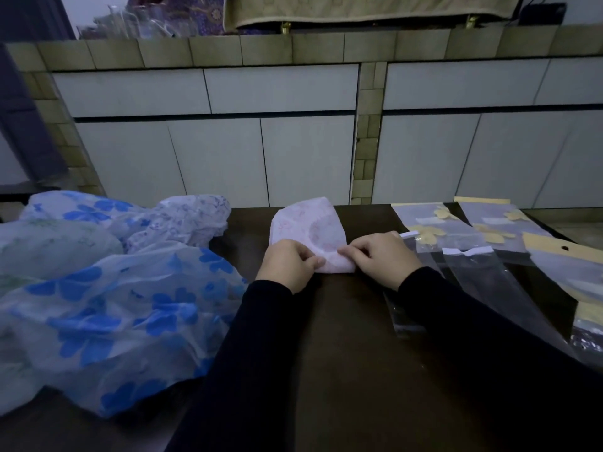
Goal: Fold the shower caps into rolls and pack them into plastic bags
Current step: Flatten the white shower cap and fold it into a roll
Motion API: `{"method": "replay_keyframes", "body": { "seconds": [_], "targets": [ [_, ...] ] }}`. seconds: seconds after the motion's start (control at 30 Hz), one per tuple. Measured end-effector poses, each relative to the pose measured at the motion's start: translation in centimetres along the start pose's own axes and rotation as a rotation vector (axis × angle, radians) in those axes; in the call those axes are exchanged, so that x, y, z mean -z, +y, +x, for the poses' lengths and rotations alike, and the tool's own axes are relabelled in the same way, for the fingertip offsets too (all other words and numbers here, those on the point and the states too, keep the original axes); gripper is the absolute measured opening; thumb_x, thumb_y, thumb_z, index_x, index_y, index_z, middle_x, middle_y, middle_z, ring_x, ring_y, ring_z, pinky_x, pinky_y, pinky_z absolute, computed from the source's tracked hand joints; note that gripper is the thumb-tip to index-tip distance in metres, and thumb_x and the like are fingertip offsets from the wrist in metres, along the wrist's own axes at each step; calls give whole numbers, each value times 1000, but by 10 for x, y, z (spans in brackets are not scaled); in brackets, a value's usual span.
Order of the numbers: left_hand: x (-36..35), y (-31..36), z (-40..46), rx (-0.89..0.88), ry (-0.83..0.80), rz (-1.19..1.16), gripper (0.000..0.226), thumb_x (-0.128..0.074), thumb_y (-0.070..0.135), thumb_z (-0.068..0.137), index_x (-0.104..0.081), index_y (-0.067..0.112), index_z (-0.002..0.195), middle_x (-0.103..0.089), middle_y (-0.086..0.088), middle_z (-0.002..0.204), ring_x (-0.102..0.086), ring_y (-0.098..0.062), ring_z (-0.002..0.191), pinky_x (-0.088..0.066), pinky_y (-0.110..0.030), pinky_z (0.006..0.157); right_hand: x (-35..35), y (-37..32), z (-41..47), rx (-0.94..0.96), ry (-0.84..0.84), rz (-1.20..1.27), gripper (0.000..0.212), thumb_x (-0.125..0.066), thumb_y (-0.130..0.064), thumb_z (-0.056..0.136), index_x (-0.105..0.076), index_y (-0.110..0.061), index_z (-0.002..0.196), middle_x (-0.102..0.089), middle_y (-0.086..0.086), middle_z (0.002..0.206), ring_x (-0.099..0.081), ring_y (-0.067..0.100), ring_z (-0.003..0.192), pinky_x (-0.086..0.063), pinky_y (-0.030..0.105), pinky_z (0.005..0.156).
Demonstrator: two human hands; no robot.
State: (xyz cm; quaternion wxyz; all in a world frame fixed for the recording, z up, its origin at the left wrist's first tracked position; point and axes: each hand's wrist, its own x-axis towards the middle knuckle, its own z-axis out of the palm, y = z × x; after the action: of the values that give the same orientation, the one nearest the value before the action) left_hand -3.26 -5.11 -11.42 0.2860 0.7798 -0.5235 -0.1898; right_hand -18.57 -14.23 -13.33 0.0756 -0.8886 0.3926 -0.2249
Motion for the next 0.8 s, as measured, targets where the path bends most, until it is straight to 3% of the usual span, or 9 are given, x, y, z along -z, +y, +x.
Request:
{"method": "replay_keyframes", "body": {
  "seconds": [0.27, 0.4, 0.47, 0.53, 0.67, 0.8],
  "targets": [
    [-1, 4, 6, 75, -78, 165, 37, -54, 38, 92, -63, 13, 119, -65, -5, 112, -58, -19, 102, -45, -34, 97, -7, -11, -2, -35, 122, -238, 35, -44, -49, 95, -69, -26, 85, -67, -6, 85, -57, 17, 86, -32, 37, 90],
    [-5, 1, 1, -19, -37, 185, 20, -56, 33, 91, -55, 25, 110, -65, -2, 102, -59, -16, 91, -46, -28, 81, -4, -7, -4, 119, 264, -217, 21, -59, -43, 90, -72, -31, 101, -61, -9, 102, -51, 17, 96, -26, 32, 79],
    [-5, 1, 1, -41, -21, 165, 12, -57, 30, 91, -52, 29, 102, -65, -1, 99, -59, -16, 87, -45, -26, 76, 0, -7, -4, 177, 190, -232, 21, -57, -43, 91, -73, -31, 98, -63, -11, 102, -51, 16, 95, -24, 32, 78],
    [-4, 2, 1, -24, -48, 143, 10, -58, 29, 91, -61, 27, 101, -65, -1, 102, -60, -16, 90, -49, -28, 84, 2, -8, -4, 142, 64, -241, 27, -50, -49, 93, -71, -33, 97, -64, -14, 104, -52, 12, 96, -26, 33, 83],
    [-1, 0, 0, -21, -48, 87, 21, -61, 34, 91, -69, 24, 107, -68, 1, 108, -60, -13, 96, -48, -30, 92, 8, -2, -6, 118, -33, -205, 31, -55, -62, 84, -68, -39, 100, -59, -19, 98, -49, 7, 97, -28, 34, 88],
    [0, -3, -5, -16, -77, 68, 42, -72, 48, 78, -67, 27, 114, -63, 4, 118, -57, -11, 104, -47, -29, 94, 10, 0, -6, 119, -29, -241, 27, -52, -55, 90, -69, -39, 105, -61, -17, 101, -47, 11, 101, -26, 33, 87]
  ]
}}
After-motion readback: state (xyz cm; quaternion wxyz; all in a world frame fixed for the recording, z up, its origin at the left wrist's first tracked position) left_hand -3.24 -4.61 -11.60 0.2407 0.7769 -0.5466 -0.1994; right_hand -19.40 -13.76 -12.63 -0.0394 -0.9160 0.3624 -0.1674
